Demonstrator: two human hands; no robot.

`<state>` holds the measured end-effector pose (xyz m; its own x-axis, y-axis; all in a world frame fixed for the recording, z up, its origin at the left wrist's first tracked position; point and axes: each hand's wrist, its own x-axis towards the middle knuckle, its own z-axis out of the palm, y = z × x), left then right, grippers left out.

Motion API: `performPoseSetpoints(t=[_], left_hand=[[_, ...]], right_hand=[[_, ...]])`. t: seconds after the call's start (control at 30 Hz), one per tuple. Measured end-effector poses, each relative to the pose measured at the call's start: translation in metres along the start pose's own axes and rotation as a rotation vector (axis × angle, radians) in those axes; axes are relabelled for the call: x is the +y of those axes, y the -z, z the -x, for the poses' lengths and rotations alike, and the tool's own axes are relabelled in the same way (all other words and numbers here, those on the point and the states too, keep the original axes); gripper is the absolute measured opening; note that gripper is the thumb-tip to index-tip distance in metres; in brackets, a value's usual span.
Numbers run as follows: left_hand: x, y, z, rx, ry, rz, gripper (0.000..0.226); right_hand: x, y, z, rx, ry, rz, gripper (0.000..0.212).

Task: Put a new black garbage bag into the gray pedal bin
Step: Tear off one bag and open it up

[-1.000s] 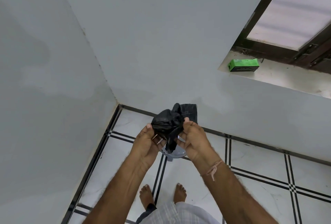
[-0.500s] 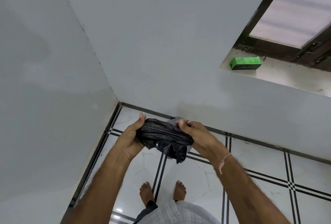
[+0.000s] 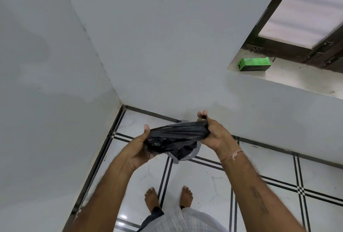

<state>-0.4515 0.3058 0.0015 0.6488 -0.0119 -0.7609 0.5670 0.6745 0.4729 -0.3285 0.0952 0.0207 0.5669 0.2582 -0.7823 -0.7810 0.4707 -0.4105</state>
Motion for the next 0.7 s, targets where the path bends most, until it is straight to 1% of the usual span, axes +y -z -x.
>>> performPoseSetpoints(t=[0.07, 0.1, 0.17, 0.2, 0.23, 0.27, 0.3, 0.33, 0.4, 0.43, 0.5, 0.53, 0.57, 0.63, 0.67, 0.7], left_hand=[[0.004, 0.001, -0.003, 0.05, 0.01, 0.208, 0.053], [0.006, -0.001, -0.003, 0.067, 0.007, 0.27, 0.052], [0.011, -0.005, -0.007, 0.126, -0.011, 0.36, 0.05], [0.014, -0.007, -0.009, 0.144, -0.033, 0.392, 0.052], [0.019, -0.008, -0.011, 0.153, -0.067, 0.424, 0.056], [0.023, -0.007, -0.014, 0.147, -0.102, 0.441, 0.055], [0.028, -0.006, -0.016, 0.14, -0.137, 0.436, 0.049], [0.031, -0.005, -0.016, 0.137, -0.16, 0.41, 0.041], [0.031, 0.001, -0.016, 0.131, -0.193, 0.367, 0.035], [0.028, 0.004, -0.017, 0.119, -0.197, 0.337, 0.036], [0.017, 0.011, -0.015, 0.072, -0.2, 0.265, 0.043], [0.011, 0.015, -0.015, 0.03, -0.198, 0.199, 0.043], [0.006, 0.018, -0.012, -0.026, -0.194, 0.103, 0.035], [-0.002, 0.023, -0.007, -0.114, -0.144, -0.124, 0.008], [-0.006, 0.028, -0.008, -0.137, -0.105, -0.201, 0.012], [-0.008, 0.033, -0.009, -0.152, -0.06, -0.235, 0.022]], right_hand=[[0.002, 0.007, 0.006, -0.118, 0.03, 0.139, 0.032], [0.004, 0.012, 0.006, -0.17, 0.066, 0.274, 0.033], [0.01, 0.02, 0.005, -0.247, 0.128, 0.569, 0.051], [0.013, 0.022, 0.005, -0.277, 0.144, 0.722, 0.057], [0.015, 0.022, 0.004, -0.296, 0.161, 0.879, 0.056], [0.017, 0.021, 0.004, -0.307, 0.185, 1.008, 0.051], [0.018, 0.019, 0.005, -0.31, 0.208, 1.046, 0.045], [0.018, 0.018, 0.004, -0.302, 0.215, 0.974, 0.038], [0.014, 0.015, 0.005, -0.287, 0.195, 0.608, 0.031], [0.01, 0.013, 0.005, -0.278, 0.188, 0.434, 0.029], [0.001, 0.013, 0.004, -0.224, 0.197, 0.232, 0.024], [-0.003, 0.015, 0.001, -0.195, 0.208, 0.177, 0.023], [-0.005, 0.016, 0.0, -0.175, 0.218, 0.147, 0.024], [-0.009, 0.021, -0.004, -0.154, 0.244, 0.143, 0.025], [-0.011, 0.024, -0.007, -0.153, 0.266, 0.155, 0.026], [-0.013, 0.026, -0.008, -0.158, 0.289, 0.171, 0.026]])
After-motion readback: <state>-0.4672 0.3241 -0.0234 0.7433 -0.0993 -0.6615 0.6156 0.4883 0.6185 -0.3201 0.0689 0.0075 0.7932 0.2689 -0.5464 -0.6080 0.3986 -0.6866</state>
